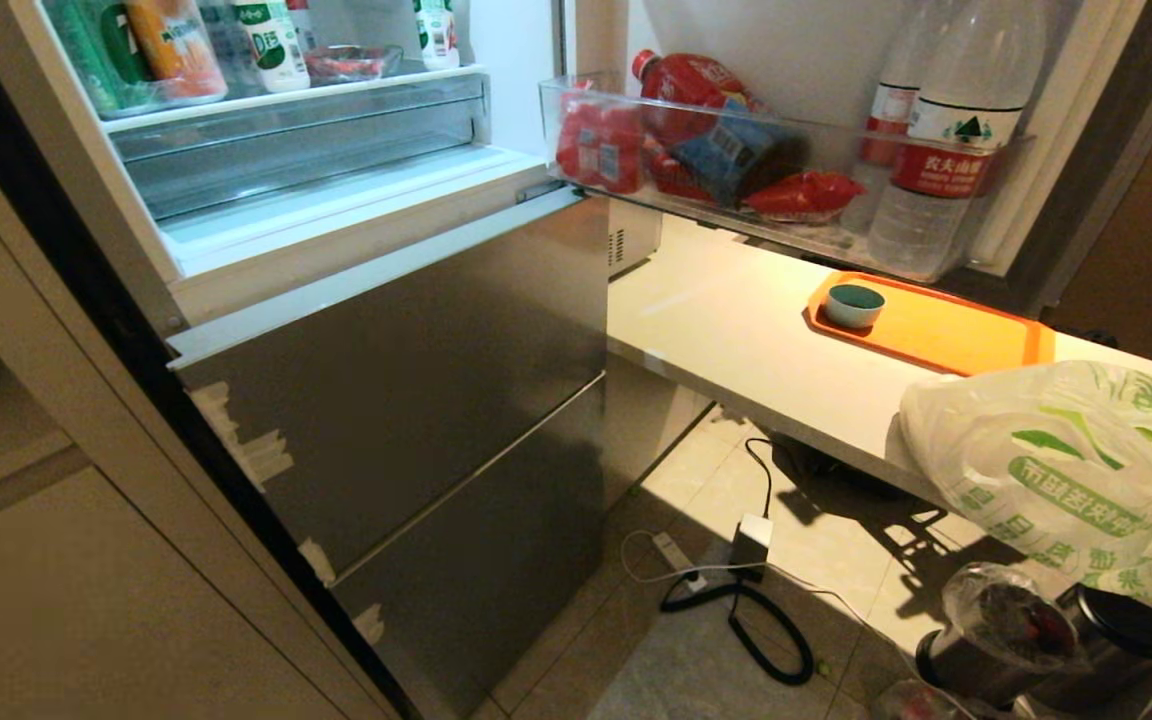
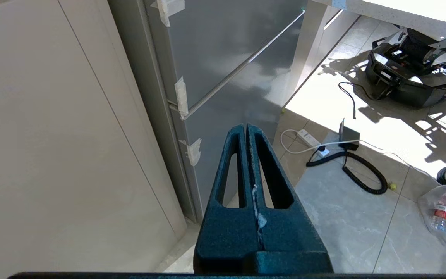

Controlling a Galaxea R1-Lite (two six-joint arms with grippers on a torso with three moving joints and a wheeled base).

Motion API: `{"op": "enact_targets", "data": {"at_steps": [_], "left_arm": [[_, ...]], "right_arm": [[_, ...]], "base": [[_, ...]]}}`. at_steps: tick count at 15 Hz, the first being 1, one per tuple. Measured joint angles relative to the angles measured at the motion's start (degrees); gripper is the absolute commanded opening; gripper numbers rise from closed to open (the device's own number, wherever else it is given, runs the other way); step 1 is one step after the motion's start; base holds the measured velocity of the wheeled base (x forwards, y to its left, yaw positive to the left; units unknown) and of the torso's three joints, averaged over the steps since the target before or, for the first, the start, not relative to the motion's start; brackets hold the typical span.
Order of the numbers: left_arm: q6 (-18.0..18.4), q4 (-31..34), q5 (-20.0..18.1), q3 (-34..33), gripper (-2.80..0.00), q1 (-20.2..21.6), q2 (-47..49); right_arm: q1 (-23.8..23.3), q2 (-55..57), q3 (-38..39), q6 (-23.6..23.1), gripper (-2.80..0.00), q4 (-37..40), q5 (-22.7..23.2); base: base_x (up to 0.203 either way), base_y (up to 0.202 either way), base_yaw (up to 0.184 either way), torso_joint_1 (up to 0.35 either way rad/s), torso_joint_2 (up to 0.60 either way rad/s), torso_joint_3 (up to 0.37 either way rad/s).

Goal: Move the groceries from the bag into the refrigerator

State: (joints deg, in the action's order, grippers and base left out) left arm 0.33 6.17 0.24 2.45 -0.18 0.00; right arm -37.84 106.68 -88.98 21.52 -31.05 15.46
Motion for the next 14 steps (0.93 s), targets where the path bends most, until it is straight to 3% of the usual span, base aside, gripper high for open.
{"op": "enact_targets", "data": {"at_steps": [4,9,14], "left_arm": [[0.0,0.0,0.0,0.0,-2.8,0.0,0.0],[0.0,0.0,0.0,0.0,-2.8,0.0,0.0],[0.0,0.0,0.0,0.0,-2.8,0.0,0.0]], "right_arm": [[3.0,4.9,-5.7,4.3,-2.8,-0.2,9.8],[8.5,9.2,-12.1,7.4,-2.8,-0.2,16.1],[12.5,10.4,-14.1,8.7,-2.8,0.1,18.8]], "base": [[0.0,0.0,0.0,0.0,0.0,0.0],[0.0,0.0,0.0,0.0,0.0,0.0],[0.0,0.0,0.0,0.0,0.0,0.0]]}}
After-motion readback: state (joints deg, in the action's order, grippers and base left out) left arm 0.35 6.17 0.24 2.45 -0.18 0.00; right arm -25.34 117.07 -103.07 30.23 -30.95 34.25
